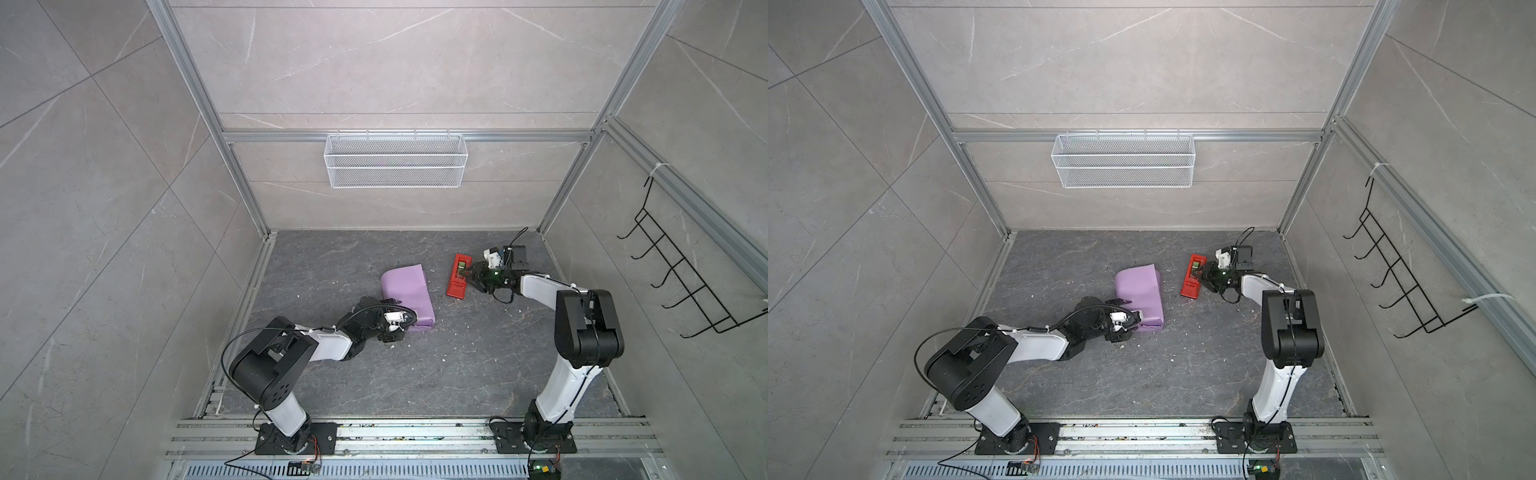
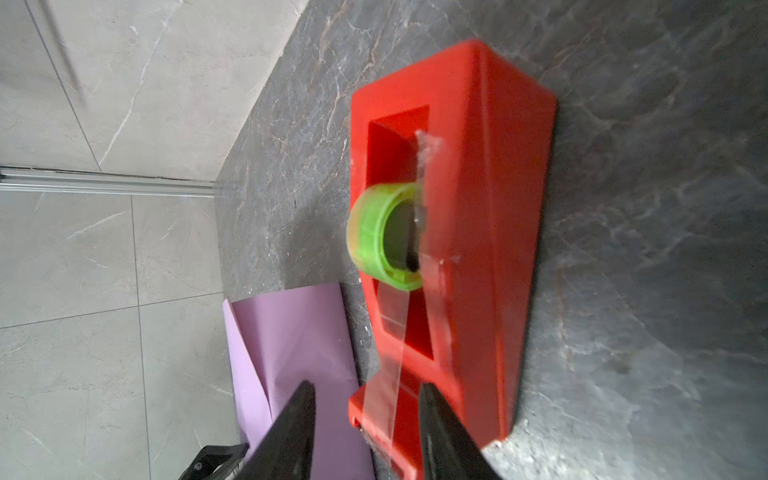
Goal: Wrap the gift box in paper
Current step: 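Move the right gripper to the red tape dispenser's cutting end, then pinch the clear tape end at the dispenser with the right gripper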
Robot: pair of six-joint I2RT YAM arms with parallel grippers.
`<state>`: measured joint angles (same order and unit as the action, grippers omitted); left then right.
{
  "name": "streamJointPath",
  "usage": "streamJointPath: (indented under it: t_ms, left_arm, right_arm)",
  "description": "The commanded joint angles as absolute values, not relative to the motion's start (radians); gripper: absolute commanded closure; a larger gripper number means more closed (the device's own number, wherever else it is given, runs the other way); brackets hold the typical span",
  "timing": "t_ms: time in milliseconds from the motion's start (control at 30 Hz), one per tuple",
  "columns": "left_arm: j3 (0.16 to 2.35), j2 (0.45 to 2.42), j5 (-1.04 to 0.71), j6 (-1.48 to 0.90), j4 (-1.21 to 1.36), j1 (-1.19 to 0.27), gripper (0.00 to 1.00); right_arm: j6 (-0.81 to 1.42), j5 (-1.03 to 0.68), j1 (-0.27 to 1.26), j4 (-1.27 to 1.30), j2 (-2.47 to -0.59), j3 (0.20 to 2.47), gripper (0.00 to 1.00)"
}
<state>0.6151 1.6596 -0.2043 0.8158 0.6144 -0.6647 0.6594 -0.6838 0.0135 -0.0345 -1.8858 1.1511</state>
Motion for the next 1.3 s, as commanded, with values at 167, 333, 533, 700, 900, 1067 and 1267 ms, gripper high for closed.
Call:
streamJointPath:
  t_ms: [167,333,533,700,900,1067,1267]
  left_arm:
    - [0.631,1.674,-0.223,0.792,0.572,-0.655,0.17]
    - [0.633,1.675,-0.224,0.792,0.572,-0.656,0.17]
    - [0.632,1.678,-0.222,0.793,0.572,-0.656,0.17]
    - [0.631,1.678,-0.220,0.793,0.574,-0.655,0.17]
    - [0.631,1.676,-0.221,0.790,0.574,-0.656,0.17]
    - [0.631,1.674,-0.220,0.792,0.569,-0.656,0.17]
    - [0.632,1.675,-0.219,0.792,0.568,-0.656,0.17]
  right_arm:
    - [0.670,-0.722,0.013,-0.044,-1.941,1.178,0.60]
    - [0.674,-0.733,0.012,-0.039,-1.959,1.177,0.63]
    - [0.694,-0.758,0.014,-0.026,-1.982,1.171,0.67]
    - [0.702,-0.770,0.020,-0.011,-2.002,1.163,0.71]
    - [0.732,-0.787,0.023,0.025,-2.017,1.160,0.76]
    - [0.754,-0.801,0.022,0.053,-2.016,1.157,0.81]
    - [0.815,-0.838,0.023,0.126,-2.011,1.149,0.89]
